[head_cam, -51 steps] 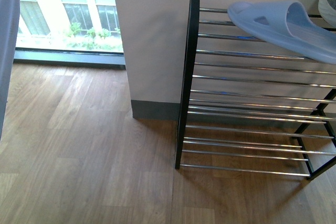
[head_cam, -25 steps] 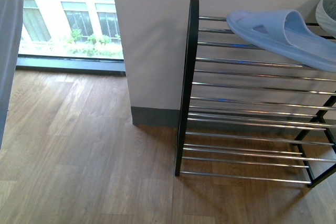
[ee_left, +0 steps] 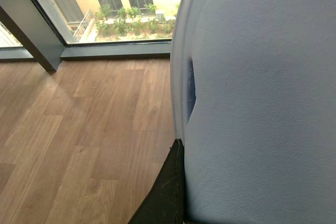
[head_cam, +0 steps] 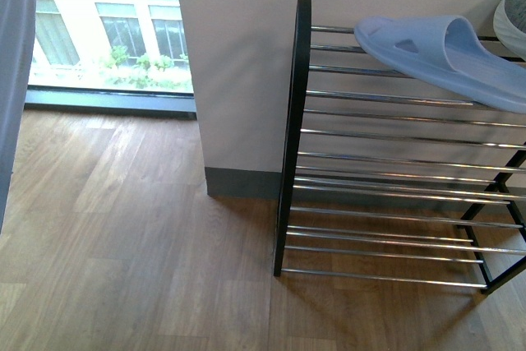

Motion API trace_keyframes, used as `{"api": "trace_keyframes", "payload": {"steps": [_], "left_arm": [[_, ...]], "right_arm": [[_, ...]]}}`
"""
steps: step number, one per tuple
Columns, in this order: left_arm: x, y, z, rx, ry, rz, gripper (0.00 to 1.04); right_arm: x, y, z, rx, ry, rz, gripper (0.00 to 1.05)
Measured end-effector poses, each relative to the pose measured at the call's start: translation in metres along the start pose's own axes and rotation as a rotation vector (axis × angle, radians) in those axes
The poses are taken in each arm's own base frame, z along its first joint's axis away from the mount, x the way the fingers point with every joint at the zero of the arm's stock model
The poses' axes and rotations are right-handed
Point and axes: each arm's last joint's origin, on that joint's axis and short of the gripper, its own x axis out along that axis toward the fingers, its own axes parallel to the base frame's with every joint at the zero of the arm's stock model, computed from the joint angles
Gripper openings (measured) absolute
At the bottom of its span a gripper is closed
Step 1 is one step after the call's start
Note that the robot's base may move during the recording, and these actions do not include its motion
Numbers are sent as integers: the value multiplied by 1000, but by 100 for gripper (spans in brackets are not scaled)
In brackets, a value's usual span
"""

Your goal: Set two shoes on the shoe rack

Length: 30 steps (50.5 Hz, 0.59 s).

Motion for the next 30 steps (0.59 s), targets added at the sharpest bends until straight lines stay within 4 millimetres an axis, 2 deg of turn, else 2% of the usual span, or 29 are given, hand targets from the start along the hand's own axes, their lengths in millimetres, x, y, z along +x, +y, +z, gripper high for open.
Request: {"api": "trace_keyframes", "payload": {"steps": [12, 18, 30], "left_arm": [[0, 0, 0, 0, 0, 0, 2], [0, 0, 0, 0, 0, 0, 2], [0, 0, 0, 0, 0, -1, 2]], "right_arm": [[-14, 7, -10, 0, 3, -2, 1], [-21, 18, -15, -1, 3, 7, 1], [-31, 18, -20, -1, 2, 2, 1]]}}
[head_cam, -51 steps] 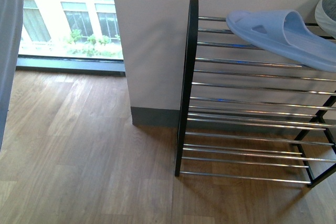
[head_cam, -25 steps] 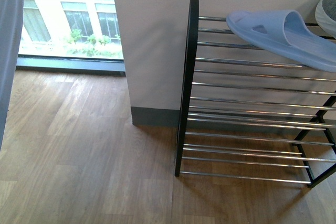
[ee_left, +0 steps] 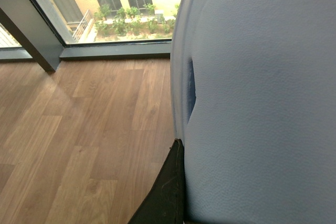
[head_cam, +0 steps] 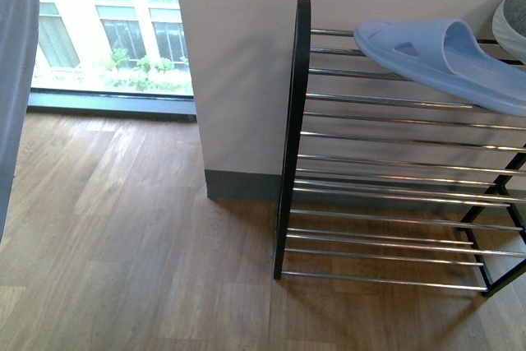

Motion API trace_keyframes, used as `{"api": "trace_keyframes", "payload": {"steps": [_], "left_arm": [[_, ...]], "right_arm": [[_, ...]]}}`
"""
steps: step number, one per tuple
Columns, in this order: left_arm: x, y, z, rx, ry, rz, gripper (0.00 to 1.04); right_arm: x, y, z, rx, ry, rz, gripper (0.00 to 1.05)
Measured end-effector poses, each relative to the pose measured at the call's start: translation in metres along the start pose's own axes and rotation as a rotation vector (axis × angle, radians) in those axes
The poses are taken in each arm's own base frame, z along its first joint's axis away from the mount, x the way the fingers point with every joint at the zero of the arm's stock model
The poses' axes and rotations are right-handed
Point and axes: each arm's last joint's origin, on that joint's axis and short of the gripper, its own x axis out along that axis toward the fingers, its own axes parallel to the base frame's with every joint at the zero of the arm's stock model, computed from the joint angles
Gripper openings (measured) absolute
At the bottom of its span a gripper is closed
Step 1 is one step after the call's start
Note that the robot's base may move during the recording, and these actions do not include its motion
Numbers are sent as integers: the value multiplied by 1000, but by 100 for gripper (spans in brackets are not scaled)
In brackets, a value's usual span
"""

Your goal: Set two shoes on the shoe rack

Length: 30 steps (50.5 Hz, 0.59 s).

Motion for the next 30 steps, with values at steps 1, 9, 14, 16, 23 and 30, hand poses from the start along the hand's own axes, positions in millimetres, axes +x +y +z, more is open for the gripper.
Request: {"api": "trace_keyframes", "payload": {"steps": [1, 9, 14, 16, 23, 30], "left_arm": [[0, 0, 0, 0, 0, 0, 2], [0, 0, 0, 0, 0, 0, 2], [0, 0, 0, 0, 0, 1, 2], [0, 0, 0, 0, 0, 1, 2], [0, 0, 0, 0, 0, 1, 2], [0, 0, 0, 0, 0, 0, 2]], "right_arm": [[-1, 0, 0, 0, 0, 0, 1], [-4, 0, -2, 0, -23, 0, 1], [-8, 0, -1, 0, -30, 0, 1], [-10, 0, -1, 0, -29, 0, 1], [-14, 0, -1, 0, -31, 0, 1], [-17, 0, -1, 0, -30, 0, 1]]}}
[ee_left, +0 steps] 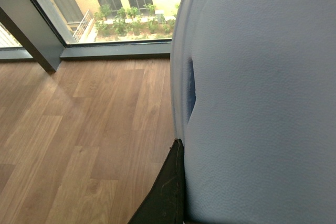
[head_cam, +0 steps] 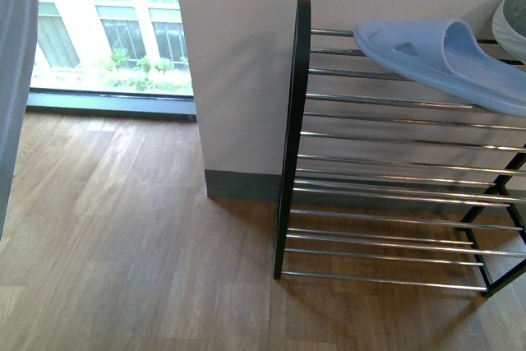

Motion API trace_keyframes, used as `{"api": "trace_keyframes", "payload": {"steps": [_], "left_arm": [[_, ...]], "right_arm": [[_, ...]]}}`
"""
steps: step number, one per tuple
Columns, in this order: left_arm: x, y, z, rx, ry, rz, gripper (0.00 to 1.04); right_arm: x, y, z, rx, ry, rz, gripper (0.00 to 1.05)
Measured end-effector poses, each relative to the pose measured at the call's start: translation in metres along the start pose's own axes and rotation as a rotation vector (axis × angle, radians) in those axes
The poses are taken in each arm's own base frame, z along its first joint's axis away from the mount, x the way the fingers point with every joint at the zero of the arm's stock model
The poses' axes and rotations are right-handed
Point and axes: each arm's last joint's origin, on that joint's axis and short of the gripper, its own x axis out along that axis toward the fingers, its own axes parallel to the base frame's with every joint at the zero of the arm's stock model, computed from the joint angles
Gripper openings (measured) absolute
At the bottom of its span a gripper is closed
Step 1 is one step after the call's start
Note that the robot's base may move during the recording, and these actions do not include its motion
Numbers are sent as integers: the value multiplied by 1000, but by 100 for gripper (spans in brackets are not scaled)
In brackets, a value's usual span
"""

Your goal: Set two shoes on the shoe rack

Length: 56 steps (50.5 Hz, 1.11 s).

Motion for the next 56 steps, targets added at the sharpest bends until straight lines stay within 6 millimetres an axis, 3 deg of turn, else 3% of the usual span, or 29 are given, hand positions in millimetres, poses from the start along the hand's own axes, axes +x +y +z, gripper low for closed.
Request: {"api": "trace_keyframes", "payload": {"steps": [16, 23, 42, 50, 56], "left_arm": [[0, 0, 0, 0, 0, 0, 2], [0, 0, 0, 0, 0, 1, 2], [0, 0, 0, 0, 0, 0, 2], [0, 0, 0, 0, 0, 0, 2], [0, 0, 0, 0, 0, 0, 2]], "right_arm": [[-4, 0, 0, 0, 1, 0, 1], [-15, 0, -3, 0, 13, 1, 1], [-16, 0, -3, -1, 4, 0, 2], [-16, 0, -3, 0, 5, 0, 25], [-16, 0, -3, 0, 3, 0, 52]]}}
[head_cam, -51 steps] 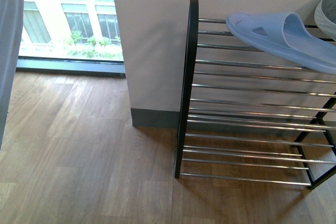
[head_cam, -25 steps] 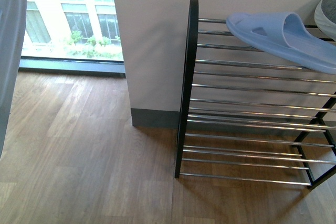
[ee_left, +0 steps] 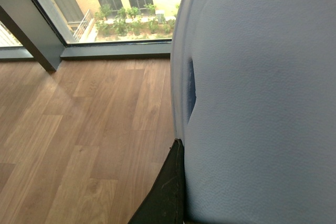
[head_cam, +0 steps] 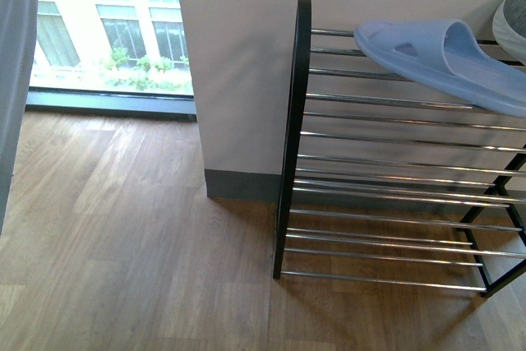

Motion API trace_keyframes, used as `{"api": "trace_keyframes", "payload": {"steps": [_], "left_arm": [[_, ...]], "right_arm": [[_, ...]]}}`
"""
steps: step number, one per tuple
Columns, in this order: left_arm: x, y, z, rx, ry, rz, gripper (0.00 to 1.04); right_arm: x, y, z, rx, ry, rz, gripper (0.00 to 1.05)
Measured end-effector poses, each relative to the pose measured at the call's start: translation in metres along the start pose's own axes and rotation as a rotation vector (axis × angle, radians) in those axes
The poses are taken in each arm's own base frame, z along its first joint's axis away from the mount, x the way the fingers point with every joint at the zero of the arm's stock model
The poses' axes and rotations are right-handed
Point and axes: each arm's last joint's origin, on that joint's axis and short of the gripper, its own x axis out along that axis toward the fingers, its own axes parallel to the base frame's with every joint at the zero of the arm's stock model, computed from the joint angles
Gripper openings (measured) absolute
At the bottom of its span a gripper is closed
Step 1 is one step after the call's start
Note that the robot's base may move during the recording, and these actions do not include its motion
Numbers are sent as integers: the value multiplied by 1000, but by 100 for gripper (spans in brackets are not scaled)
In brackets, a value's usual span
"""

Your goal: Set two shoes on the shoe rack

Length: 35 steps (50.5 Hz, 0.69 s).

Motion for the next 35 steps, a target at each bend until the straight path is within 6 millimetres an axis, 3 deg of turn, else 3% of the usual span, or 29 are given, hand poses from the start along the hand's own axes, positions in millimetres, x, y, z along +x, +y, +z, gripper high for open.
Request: {"api": "trace_keyframes", "payload": {"steps": [8, 13, 35], "left_arm": [[0, 1, 0, -1, 1, 7, 2], [0, 1, 0, -1, 0, 4, 2], [0, -1, 0, 1, 0, -7, 2]], "right_arm": [[0, 0, 0, 0, 1, 4, 84], [0, 0, 0, 0, 1, 4, 97], [0, 0, 0, 0, 3, -2, 96]]}}
